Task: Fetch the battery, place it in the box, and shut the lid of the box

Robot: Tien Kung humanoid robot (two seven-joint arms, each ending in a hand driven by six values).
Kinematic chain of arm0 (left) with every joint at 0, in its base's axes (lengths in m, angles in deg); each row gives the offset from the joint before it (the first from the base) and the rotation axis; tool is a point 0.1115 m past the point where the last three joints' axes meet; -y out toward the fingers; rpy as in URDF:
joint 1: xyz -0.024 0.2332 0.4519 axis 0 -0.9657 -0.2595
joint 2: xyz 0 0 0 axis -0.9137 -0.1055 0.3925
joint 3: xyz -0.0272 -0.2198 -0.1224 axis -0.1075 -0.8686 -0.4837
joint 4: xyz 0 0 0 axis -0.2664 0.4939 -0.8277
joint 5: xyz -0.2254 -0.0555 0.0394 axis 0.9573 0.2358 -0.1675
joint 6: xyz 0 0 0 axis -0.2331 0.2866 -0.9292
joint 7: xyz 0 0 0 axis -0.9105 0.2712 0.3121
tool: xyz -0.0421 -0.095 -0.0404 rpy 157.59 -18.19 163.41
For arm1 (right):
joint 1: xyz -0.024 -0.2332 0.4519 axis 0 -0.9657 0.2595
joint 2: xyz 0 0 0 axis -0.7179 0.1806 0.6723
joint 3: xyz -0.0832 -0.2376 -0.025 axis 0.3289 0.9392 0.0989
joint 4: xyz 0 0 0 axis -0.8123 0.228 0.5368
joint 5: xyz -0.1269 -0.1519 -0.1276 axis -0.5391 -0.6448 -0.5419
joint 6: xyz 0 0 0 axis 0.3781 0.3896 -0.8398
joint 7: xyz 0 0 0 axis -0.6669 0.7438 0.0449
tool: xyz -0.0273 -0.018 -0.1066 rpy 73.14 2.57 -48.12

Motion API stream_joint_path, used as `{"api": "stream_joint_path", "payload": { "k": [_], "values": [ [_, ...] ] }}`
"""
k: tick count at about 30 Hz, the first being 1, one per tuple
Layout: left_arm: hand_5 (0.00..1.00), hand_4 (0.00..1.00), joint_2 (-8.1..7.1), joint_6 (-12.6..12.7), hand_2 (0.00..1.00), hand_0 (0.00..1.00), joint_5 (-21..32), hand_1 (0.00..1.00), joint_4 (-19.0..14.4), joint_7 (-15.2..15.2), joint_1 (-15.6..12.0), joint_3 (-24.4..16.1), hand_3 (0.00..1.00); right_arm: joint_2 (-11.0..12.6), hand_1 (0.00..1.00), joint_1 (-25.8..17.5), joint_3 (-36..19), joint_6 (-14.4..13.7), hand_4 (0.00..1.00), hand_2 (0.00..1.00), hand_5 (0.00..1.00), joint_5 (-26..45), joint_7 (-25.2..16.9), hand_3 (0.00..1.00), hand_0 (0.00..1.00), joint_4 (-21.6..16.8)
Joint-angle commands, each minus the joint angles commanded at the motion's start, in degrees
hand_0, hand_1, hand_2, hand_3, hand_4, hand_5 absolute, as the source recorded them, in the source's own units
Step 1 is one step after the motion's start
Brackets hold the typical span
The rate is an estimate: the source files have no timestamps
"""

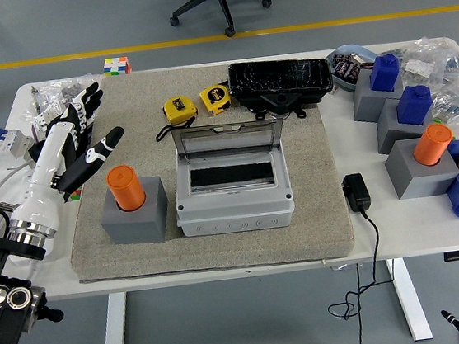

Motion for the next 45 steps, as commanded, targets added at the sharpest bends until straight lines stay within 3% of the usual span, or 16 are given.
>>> {"api": "stream_joint_path", "payload": {
  "k": [14, 15, 16, 21, 22, 32, 39, 40, 45],
  "values": [
    [0.607, 0.998, 0.47, 1.46, 0.998, 0.962, -2.70, 0.998, 1.77, -0.07, -0.58, 5.04, 0.998, 0.09, 0.819, 0.10, -0.13, 0.04, 0.998, 0.793, 0.998, -0.20, 0.03, 0.847, 0.850, 0.00],
    [0.607, 0.998, 0.45, 1.51, 0.998, 0.962, -2.87, 0.998, 2.10, -0.06, -0.58, 5.19, 0.998, 0.08, 0.819, 0.11, -0.04, 0.03, 0.998, 0.793, 0.998, -0.12, 0.02, 0.847, 0.850, 0.00],
    [0.597, 0.998, 0.42, 1.63, 0.998, 0.881, -3.08, 0.998, 2.51, -0.08, -0.58, 5.28, 0.998, 0.07, 0.819, 0.12, 0.07, 0.03, 0.998, 0.793, 0.998, -0.02, 0.00, 0.847, 0.850, 0.00],
    [0.597, 0.998, 0.46, 2.73, 0.998, 0.881, -3.06, 0.998, 4.81, -0.82, -0.52, 5.09, 0.998, 0.08, 0.819, 0.10, 0.37, 0.01, 0.998, 0.793, 0.998, 0.17, 0.03, 0.847, 0.850, 0.00],
    [0.579, 0.998, 0.46, 2.83, 0.979, 0.830, -3.16, 0.957, 5.22, -0.93, -0.47, 5.05, 0.991, 0.10, 0.819, 0.10, 0.29, 0.01, 0.998, 0.793, 0.998, 0.09, 0.05, 0.847, 0.850, 0.00],
    [0.580, 0.998, 0.55, 2.47, 0.980, 0.830, -2.38, 0.951, 8.48, -1.51, -0.30, 5.08, 0.995, 0.06, 0.819, 0.08, 0.61, 0.01, 0.998, 0.793, 0.998, 0.37, 0.03, 0.847, 0.850, 0.00],
    [0.579, 0.998, 1.05, 3.45, 0.978, 0.824, -0.09, 0.942, 11.26, -3.41, -0.05, 5.38, 0.987, 0.08, 0.819, 0.02, 0.58, 0.01, 0.998, 0.794, 0.998, 0.35, 0.02, 0.847, 0.850, 0.00],
    [0.571, 0.998, 1.11, 3.54, 0.876, 0.743, 0.25, 0.873, 11.80, -3.72, 0.16, 5.26, 0.895, 0.06, 0.819, 0.01, 0.25, 0.04, 0.998, 0.794, 0.998, 0.03, 0.08, 0.847, 0.850, 0.00],
    [0.571, 0.998, 1.26, 2.93, 0.876, 0.743, 4.89, 0.873, 12.85, -5.11, 0.55, 5.55, 0.895, 0.04, 0.819, 0.09, 0.07, 0.06, 0.998, 0.794, 0.998, -0.06, 0.09, 0.847, 0.850, 0.00]
  ]
}}
